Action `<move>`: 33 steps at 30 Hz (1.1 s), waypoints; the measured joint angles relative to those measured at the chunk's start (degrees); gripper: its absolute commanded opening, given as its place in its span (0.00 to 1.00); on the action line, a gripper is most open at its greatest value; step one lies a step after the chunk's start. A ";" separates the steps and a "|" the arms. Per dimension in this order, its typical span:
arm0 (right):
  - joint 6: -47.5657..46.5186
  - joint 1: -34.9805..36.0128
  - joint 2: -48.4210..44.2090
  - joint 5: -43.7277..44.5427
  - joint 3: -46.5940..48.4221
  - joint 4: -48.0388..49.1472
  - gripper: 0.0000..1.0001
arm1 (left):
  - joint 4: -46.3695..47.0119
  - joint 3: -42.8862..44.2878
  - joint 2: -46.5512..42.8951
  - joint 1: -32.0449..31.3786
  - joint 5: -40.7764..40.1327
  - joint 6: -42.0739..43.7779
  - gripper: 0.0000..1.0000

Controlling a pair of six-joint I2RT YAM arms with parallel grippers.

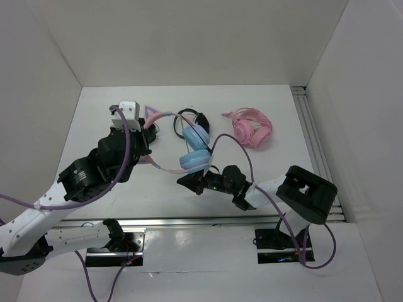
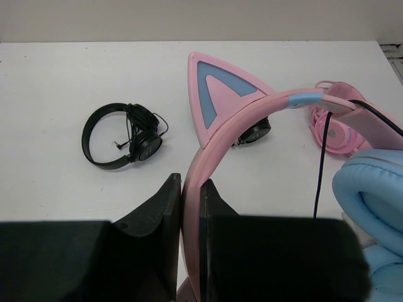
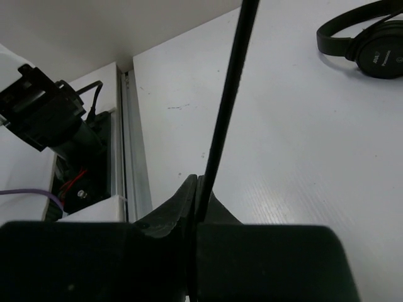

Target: Wrap the headphones

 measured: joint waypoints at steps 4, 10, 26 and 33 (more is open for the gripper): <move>0.61 -0.24 -0.39 0.26 -0.17 0.17 0.22 | 1.31 -1.09 -0.13 -0.07 -0.24 -0.37 0.00; 0.24 -0.33 -3.19 0.20 0.28 -0.94 0.39 | 5.57 -3.87 -2.12 -0.07 -0.70 -1.73 0.00; 3.39 -5.79 -1.38 0.28 1.33 1.64 0.00 | 6.29 -6.80 -8.37 -0.07 -2.03 -3.10 0.00; -4.96 -5.88 -17.55 16.72 7.63 -22.88 0.00 | 10.91 -6.75 -8.70 0.22 -2.25 -4.55 0.00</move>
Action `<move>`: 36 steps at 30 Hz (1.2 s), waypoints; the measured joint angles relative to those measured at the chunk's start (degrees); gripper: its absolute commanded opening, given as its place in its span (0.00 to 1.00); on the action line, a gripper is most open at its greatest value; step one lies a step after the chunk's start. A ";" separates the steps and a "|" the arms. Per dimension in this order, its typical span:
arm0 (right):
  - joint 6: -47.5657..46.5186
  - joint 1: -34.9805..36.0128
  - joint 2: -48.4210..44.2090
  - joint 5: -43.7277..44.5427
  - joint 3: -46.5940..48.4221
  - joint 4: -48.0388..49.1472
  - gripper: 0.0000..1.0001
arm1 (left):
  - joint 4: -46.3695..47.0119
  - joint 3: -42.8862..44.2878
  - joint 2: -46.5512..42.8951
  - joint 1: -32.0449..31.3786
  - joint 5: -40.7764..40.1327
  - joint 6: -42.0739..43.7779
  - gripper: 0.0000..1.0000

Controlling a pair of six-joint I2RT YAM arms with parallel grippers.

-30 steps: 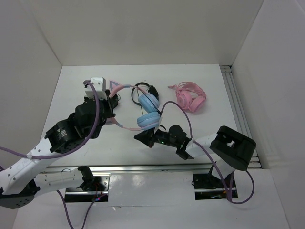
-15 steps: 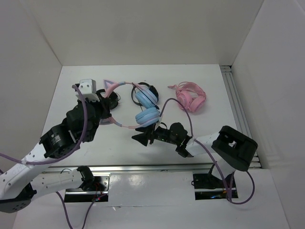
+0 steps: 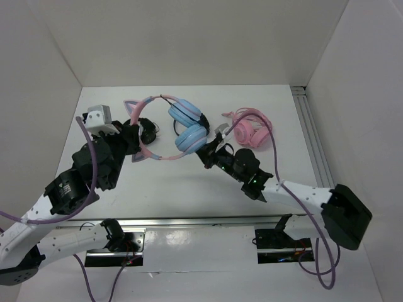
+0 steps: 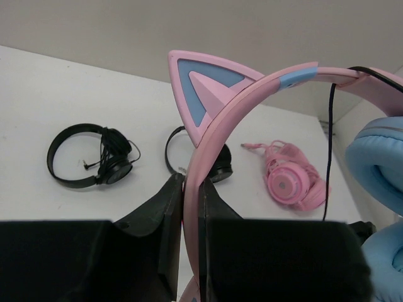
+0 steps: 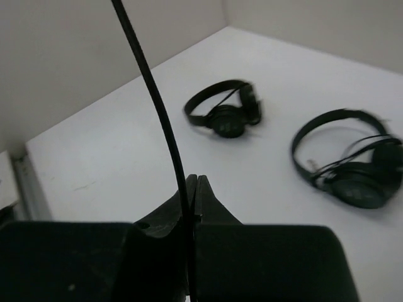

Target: Wrap the headphones

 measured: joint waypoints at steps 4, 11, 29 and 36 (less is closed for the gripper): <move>-4.24 -0.90 -8.28 9.53 4.35 -11.04 0.00 | 2.62 -0.04 -1.16 0.11 -0.26 -1.40 0.00; -7.30 -5.31 -19.17 22.23 7.04 -27.69 0.00 | 2.91 -0.07 0.59 0.07 3.48 -2.12 0.00; -7.41 -5.77 -24.72 29.77 18.67 -47.23 0.20 | 8.50 -0.04 1.75 -0.07 7.56 -6.80 0.00; -3.67 -12.28 -17.75 34.84 17.14 -48.65 0.19 | 8.22 9.60 5.95 0.11 8.00 -7.04 0.00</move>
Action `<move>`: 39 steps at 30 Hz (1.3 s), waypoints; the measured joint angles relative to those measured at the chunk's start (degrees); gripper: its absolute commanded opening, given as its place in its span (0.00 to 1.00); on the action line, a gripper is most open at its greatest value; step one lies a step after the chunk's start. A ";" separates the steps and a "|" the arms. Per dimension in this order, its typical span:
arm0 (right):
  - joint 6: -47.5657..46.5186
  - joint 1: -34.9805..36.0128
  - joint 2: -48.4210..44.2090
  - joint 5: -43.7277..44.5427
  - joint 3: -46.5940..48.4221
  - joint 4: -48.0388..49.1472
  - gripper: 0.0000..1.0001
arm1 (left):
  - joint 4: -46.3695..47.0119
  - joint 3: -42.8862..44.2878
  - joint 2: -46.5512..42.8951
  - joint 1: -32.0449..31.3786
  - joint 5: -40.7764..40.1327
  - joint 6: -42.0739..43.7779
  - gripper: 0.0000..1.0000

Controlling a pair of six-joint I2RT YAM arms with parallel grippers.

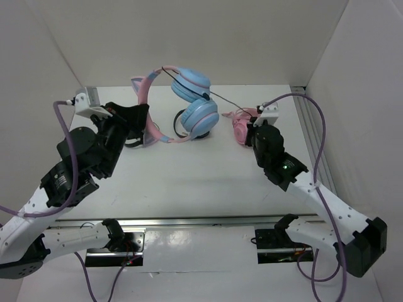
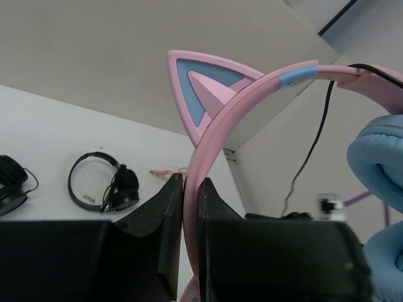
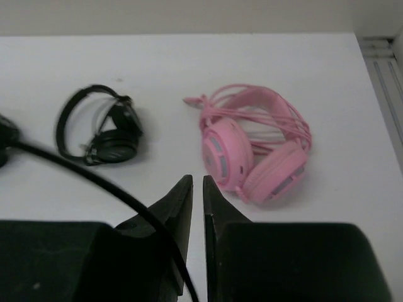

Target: Wrap the headphones

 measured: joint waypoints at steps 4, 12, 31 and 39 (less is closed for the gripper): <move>6.01 -8.02 5.42 -2.45 -3.08 -2.23 0.23 | 0.20 2.82 -0.15 0.09 -0.02 -0.07 0.00; 13.09 -15.89 4.68 -9.14 -9.90 -4.74 0.00 | -1.14 3.74 -0.39 0.15 -0.09 1.53 0.00; 8.63 2.40 0.96 -30.21 -22.71 10.80 0.00 | -4.15 21.27 15.93 1.46 -0.94 7.30 0.00; 6.78 17.16 -0.17 -23.82 -20.48 6.47 0.00 | -6.54 22.38 26.18 12.74 6.34 9.25 0.00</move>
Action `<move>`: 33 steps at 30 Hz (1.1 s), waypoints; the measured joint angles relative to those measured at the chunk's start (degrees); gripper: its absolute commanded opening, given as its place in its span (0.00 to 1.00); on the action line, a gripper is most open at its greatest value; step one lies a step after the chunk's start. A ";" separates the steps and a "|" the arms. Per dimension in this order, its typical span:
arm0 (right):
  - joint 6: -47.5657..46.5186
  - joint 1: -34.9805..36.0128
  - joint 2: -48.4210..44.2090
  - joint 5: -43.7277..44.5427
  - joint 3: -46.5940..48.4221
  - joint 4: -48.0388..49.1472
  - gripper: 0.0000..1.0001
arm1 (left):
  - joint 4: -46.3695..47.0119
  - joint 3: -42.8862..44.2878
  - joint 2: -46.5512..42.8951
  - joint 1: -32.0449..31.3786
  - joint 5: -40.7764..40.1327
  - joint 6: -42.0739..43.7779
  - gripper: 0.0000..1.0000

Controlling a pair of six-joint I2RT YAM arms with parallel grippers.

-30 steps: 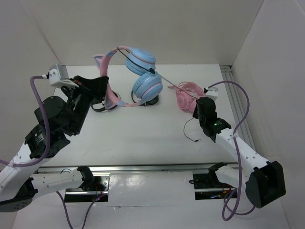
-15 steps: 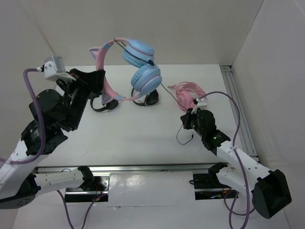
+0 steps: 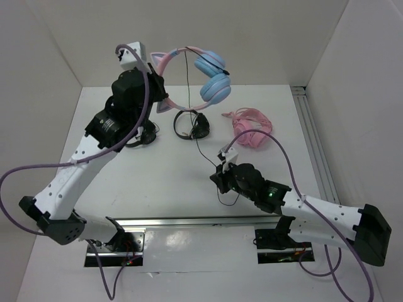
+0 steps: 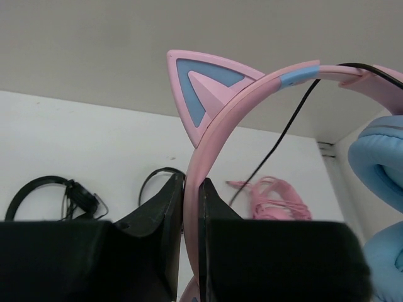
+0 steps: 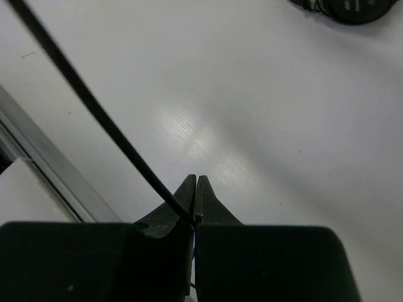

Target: Wrap the headphones

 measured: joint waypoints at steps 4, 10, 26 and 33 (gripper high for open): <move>0.31 6.27 -1.44 2.89 2.25 -1.66 0.00 | -0.39 -1.29 3.28 8.41 3.61 -0.24 0.00; 1.46 13.27 -1.88 5.40 2.78 -3.63 0.00 | 1.18 -4.20 7.98 16.44 7.19 -0.74 0.00; -0.70 26.14 2.38 16.63 16.46 -11.30 0.00 | 7.80 -19.45 14.36 17.40 2.54 -0.50 0.00; -3.30 26.62 3.67 22.38 20.35 -17.29 0.00 | 11.89 -32.11 13.60 14.10 -0.63 1.44 0.00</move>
